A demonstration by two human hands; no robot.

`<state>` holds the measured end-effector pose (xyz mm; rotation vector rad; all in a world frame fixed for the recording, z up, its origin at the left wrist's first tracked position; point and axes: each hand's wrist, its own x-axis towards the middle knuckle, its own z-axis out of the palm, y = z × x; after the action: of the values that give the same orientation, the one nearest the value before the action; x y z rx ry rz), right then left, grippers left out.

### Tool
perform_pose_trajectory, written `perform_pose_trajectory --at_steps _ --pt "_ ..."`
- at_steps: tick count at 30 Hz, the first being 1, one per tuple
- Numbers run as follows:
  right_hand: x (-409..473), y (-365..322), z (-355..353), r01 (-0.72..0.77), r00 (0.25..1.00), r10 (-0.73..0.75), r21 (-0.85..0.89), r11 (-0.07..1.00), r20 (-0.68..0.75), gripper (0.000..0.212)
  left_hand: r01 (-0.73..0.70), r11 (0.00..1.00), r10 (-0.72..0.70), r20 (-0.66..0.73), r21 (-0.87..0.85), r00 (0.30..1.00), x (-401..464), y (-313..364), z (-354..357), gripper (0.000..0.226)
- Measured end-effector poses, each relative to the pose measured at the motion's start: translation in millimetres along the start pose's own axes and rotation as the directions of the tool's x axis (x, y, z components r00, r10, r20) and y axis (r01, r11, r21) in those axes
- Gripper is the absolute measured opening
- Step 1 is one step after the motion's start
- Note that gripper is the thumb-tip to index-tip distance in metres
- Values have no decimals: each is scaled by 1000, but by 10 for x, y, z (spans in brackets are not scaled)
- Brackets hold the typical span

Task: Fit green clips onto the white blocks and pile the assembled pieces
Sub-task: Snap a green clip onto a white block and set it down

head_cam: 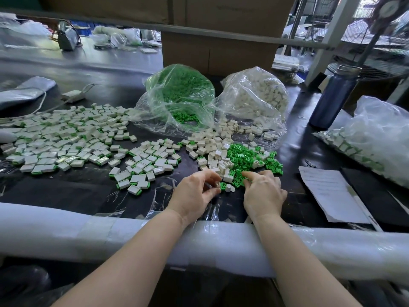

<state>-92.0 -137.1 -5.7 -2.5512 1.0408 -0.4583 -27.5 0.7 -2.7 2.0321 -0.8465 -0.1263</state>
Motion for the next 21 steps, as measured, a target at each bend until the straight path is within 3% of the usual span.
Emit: perform_pose_trajectory --at_steps 5,9,15,21 --pt "11 1 8 10 998 -8 25 1000 -66 17 -10 1000 11 7 -17 1000 1 -11 5 20" --pt "-6 10 -8 100 989 -78 177 979 -128 6 -3 999 3 2 -39 1000 11 -12 8 21" --pt "-107 -9 -84 266 964 -220 558 786 -150 14 16 995 -16 1 -101 1000 10 -16 7 15" --pt "-134 -25 -152 147 967 -253 795 589 9 13 24 986 -21 20 -163 1000 5 4 -5 15"
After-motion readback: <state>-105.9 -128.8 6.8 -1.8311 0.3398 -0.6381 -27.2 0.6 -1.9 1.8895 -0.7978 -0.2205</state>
